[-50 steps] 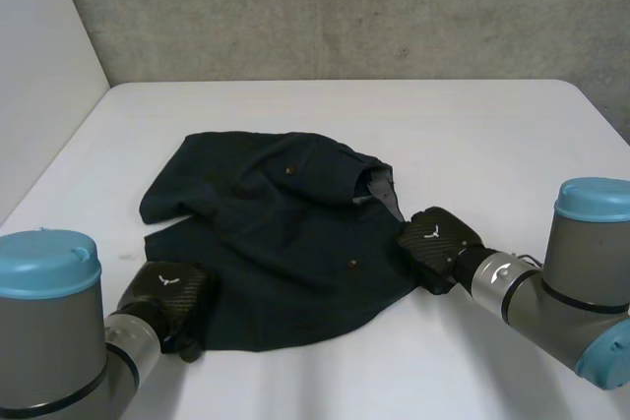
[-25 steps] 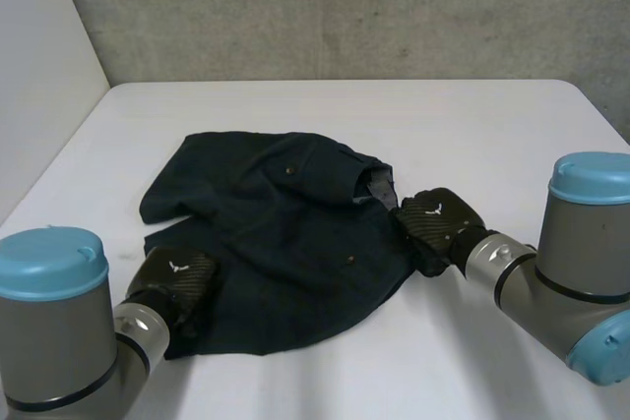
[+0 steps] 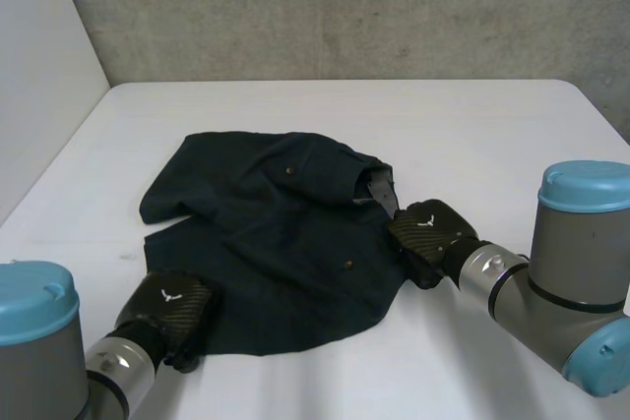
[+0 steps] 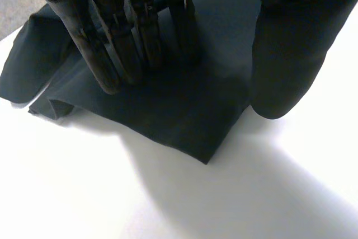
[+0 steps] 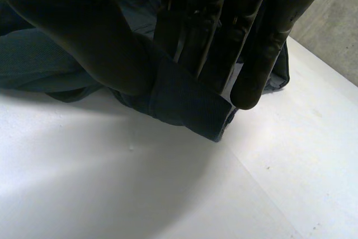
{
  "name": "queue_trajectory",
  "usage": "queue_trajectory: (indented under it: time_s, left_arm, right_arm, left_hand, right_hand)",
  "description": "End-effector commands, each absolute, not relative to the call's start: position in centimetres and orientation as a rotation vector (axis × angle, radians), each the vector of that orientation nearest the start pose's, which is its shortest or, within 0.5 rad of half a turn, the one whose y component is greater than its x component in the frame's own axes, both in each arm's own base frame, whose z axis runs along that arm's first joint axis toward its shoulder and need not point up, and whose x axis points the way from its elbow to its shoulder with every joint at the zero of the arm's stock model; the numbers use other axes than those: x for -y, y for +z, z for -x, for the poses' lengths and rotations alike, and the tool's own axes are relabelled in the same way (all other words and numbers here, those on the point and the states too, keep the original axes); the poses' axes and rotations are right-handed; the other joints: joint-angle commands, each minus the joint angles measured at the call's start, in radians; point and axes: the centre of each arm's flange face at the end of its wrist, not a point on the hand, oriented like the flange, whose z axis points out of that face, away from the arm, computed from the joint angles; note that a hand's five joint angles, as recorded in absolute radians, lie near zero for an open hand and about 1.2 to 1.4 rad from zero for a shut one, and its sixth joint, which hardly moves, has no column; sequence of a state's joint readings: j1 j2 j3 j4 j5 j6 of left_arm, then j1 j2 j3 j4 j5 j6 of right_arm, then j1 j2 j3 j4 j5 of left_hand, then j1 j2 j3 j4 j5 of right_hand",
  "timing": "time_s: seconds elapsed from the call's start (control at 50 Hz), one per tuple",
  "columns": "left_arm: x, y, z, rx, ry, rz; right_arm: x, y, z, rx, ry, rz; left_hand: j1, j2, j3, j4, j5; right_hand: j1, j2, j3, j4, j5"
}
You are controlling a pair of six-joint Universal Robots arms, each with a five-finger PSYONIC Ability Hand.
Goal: Fold the shorts.
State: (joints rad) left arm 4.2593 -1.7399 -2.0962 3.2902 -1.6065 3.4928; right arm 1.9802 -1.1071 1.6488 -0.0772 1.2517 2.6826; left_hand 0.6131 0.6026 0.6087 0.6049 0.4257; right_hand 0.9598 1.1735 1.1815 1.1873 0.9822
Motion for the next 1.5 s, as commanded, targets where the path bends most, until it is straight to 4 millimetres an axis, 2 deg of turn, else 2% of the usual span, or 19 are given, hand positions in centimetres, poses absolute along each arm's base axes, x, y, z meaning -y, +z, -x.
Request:
queue_trajectory:
  time_s: [0.02, 0.18, 0.26, 0.32, 0.4, 0.56, 0.6, 0.64, 0.76, 0.78, 0.82, 0.86, 0.9, 0.94, 1.04, 1.14, 1.26, 1.34, 1.5]
  left_arm:
    - [17.1, 12.4, 22.3, -2.554, -1.52, -1.047]
    - [17.9, 11.8, 22.6, -2.561, -1.502, -1.048]
    - [18.2, 11.8, 22.6, -2.557, -1.509, -1.04]
    - [18.6, 12.0, 22.7, -2.542, -1.541, -1.029]
    - [19.0, 12.7, 22.7, -2.517, -1.591, -1.005]
    - [19.6, 17.5, 23.0, -2.392, -1.817, -0.955]
    - [19.5, 20.1, 22.9, -2.34, -1.9, -0.929]
    - [19.3, 22.2, 22.7, -2.299, -1.962, -0.907]
    - [17.8, 31.8, 21.7, -2.062, -2.259, -0.791]
    - [17.4, 33.0, 21.6, -2.024, -2.3, -0.775]
    - [16.2, 36.8, 21.1, -1.895, -2.436, -0.726]
    - [15.4, 39.2, 20.7, -1.809, -2.515, -0.69]
    - [14.2, 42.3, 20.1, -1.682, -2.619, -0.638]
    - [13.4, 44.0, 19.8, -1.612, -2.669, -0.608]
    - [11.9, 47.6, 19.1, -1.486, -2.76, -0.548]
    - [11.5, 48.7, 18.9, -1.463, -2.786, -0.525]
    - [12.7, 48.2, 19.2, -1.51, -2.773, -0.521]
    - [16.5, 45.2, 20.7, -1.682, -2.658, -0.58]
    - [25.6, 36.9, 24.3, -1.99, -2.39, -0.694]
  right_arm:
    - [24.0, 14.3, -27.8, -2.126, -1.515, 1.254]
    - [23.9, 14.3, -27.8, -2.127, -1.513, 1.254]
    - [23.9, 14.3, -27.8, -2.126, -1.514, 1.256]
    - [23.9, 14.2, -27.8, -2.128, -1.515, 1.255]
    - [24.0, 14.3, -27.7, -2.13, -1.518, 1.253]
    - [23.9, 15.4, -27.7, -2.129, -1.517, 1.246]
    - [23.9, 16.3, -27.5, -2.131, -1.523, 1.244]
    - [23.6, 18.8, -27.3, -2.109, -1.567, 1.239]
    - [22.5, 26.6, -26.7, -1.986, -1.778, 1.205]
    - [21.9, 29.2, -26.5, -1.923, -1.864, 1.183]
    - [21.3, 32.0, -26.2, -1.849, -1.962, 1.152]
    - [20.2, 35.9, -25.7, -1.738, -2.09, 1.08]
    - [19.5, 38.4, -25.2, -1.668, -2.159, 1.015]
    - [18.3, 41.5, -24.7, -1.57, -2.231, 0.926]
    - [16.3, 45.6, -23.8, -1.428, -2.333, 0.825]
    - [15.9, 46.8, -23.3, -1.413, -2.374, 0.777]
    - [17.3, 45.5, -23.4, -1.513, -2.351, 0.76]
    - [20.2, 42.1, -24.6, -1.678, -2.243, 0.8]
    - [26.5, 35.1, -27.2, -1.913, -2.09, 0.888]
  left_hand:
    - [0.076, 0.087, 0.08, 0.084, 0.089]
    - [0.097, 0.107, 0.101, 0.105, 0.109]
    - [0.29, 0.3, 0.294, 0.298, 0.303]
    - [0.724, 0.734, 0.728, 0.732, 0.737]
    - [0.783, 0.794, 0.788, 0.791, 0.796]
    - [0.783, 0.794, 0.788, 0.791, 0.796]
    - [0.783, 0.794, 0.788, 0.791, 0.796]
    - [0.783, 0.794, 0.788, 0.791, 0.796]
    - [0.783, 0.794, 0.788, 0.791, 0.796]
    - [0.783, 0.794, 0.788, 0.791, 0.796]
    - [0.783, 0.794, 0.788, 0.791, 0.796]
    - [0.783, 0.794, 0.788, 0.791, 0.796]
    - [0.783, 0.794, 0.788, 0.791, 0.796]
    - [0.783, 0.794, 0.788, 0.791, 0.796]
    - [0.783, 0.794, 0.788, 0.791, 0.796]
    - [0.783, 0.794, 0.788, 0.791, 0.796]
    - [0.783, 0.794, 0.788, 0.791, 0.796]
    - [0.783, 0.794, 0.788, 0.791, 0.796]
    - [0.783, 0.794, 0.788, 0.791, 0.796]
  right_hand:
    - [0.436, 0.223, 0.215, 0.209, 0.24]
    - [0.436, 0.223, 0.215, 0.209, 0.24]
    - [0.436, 0.223, 0.215, 0.209, 0.24]
    - [0.436, 0.223, 0.215, 0.209, 0.24]
    - [0.436, 0.223, 0.215, 0.209, 0.24]
    - [0.436, 0.223, 0.215, 0.209, 0.24]
    - [0.436, 0.223, 0.215, 0.209, 0.24]
    - [0.436, 0.223, 0.215, 0.209, 0.24]
    - [0.436, 0.223, 0.215, 0.209, 0.24]
    - [0.436, 0.223, 0.215, 0.209, 0.24]
    - [0.436, 0.223, 0.215, 0.209, 0.24]
    - [0.436, 0.223, 0.215, 0.209, 0.24]
    - [0.436, 0.223, 0.215, 0.209, 0.24]
    - [0.436, 0.223, 0.215, 0.209, 0.24]
    - [0.436, 0.223, 0.215, 0.209, 0.24]
    - [0.436, 0.223, 0.215, 0.209, 0.24]
    - [0.436, 0.223, 0.215, 0.209, 0.24]
    - [0.436, 0.223, 0.215, 0.209, 0.24]
    - [0.436, 0.223, 0.215, 0.209, 0.24]
